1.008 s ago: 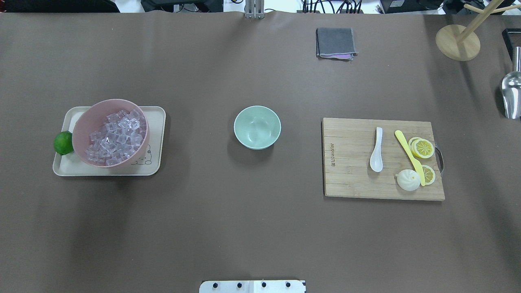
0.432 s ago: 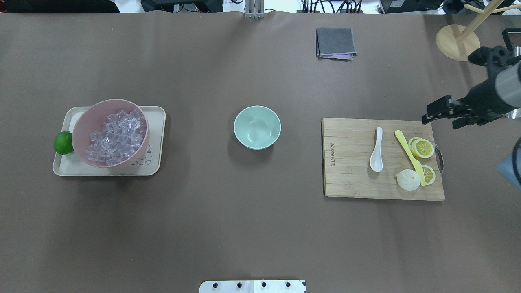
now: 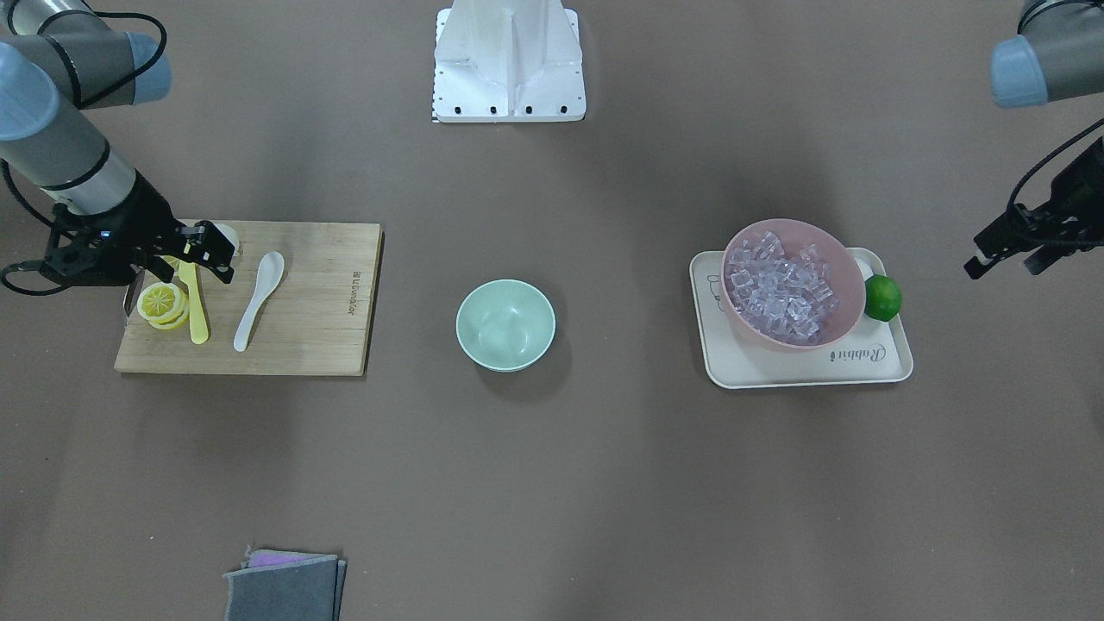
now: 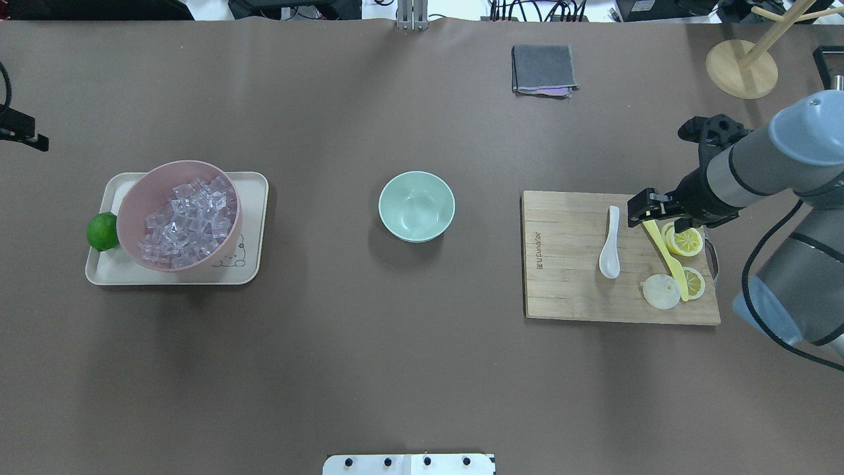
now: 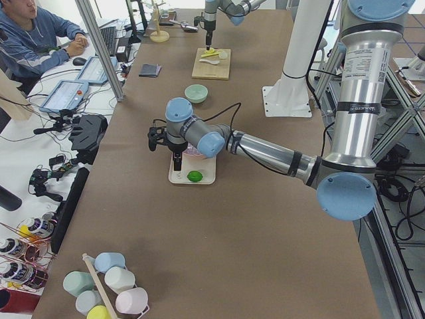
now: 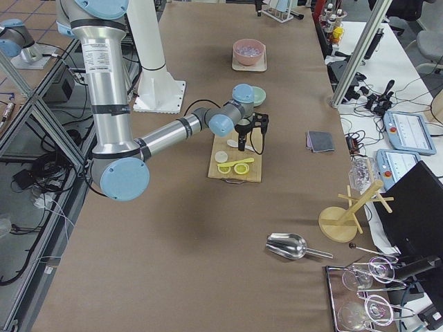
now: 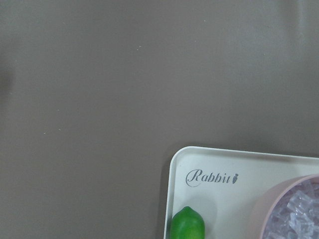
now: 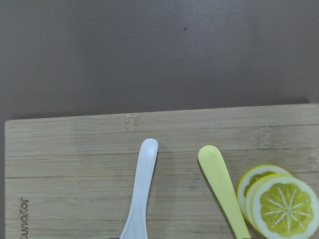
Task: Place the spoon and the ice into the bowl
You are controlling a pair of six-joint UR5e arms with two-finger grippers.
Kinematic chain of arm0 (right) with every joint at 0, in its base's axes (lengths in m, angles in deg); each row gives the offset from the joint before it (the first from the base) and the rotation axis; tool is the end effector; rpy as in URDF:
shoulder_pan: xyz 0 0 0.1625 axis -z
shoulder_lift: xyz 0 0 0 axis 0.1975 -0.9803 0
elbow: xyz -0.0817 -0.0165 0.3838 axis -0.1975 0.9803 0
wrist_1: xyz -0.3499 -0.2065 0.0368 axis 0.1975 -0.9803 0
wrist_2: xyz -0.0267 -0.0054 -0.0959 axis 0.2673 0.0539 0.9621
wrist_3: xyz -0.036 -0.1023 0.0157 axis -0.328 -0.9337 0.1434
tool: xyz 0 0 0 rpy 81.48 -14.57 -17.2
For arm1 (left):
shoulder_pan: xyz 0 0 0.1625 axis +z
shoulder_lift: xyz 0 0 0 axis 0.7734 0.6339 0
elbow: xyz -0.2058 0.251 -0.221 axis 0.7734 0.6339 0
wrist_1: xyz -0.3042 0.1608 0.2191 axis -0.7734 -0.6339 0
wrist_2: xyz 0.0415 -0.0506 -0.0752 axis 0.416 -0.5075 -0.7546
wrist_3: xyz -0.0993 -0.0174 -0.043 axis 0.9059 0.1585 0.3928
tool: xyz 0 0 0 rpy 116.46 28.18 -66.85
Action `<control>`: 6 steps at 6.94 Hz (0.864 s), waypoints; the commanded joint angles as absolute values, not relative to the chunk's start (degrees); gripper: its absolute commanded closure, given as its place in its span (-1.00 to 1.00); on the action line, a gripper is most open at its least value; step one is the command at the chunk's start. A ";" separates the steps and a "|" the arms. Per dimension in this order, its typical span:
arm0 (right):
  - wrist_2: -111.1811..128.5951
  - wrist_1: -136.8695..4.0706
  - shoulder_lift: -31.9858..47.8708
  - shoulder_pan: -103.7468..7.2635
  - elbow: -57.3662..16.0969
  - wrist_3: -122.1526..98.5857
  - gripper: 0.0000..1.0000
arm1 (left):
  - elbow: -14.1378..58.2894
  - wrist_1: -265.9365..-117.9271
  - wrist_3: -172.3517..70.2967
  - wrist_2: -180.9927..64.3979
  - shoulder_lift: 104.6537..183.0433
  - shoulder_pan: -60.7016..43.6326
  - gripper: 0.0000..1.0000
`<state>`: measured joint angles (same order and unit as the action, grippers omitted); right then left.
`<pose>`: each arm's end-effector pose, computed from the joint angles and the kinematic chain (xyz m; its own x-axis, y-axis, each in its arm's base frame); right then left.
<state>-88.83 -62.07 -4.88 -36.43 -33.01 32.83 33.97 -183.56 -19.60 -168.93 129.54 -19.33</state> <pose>-0.3073 -0.4547 0.4111 0.6505 0.0984 0.7531 -0.1180 0.9926 -0.0277 0.1255 -0.5193 0.4405 0.5883 -0.1150 -0.8004 0.2132 0.9769 0.0163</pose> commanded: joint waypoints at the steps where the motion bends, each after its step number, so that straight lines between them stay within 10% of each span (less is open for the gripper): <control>1: -86.31 -61.90 -0.76 -34.31 -27.51 33.68 -0.65 | 34.03 -183.32 -16.10 -168.25 131.64 -17.02 -0.94; 6: -86.22 -61.81 1.99 -34.23 -22.47 33.77 -0.27 | 34.38 -183.32 -12.32 -166.05 133.57 -14.20 -0.94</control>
<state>-86.14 -61.81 2.30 -34.27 -22.71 33.70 34.36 -183.32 -12.70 -166.34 133.30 -14.47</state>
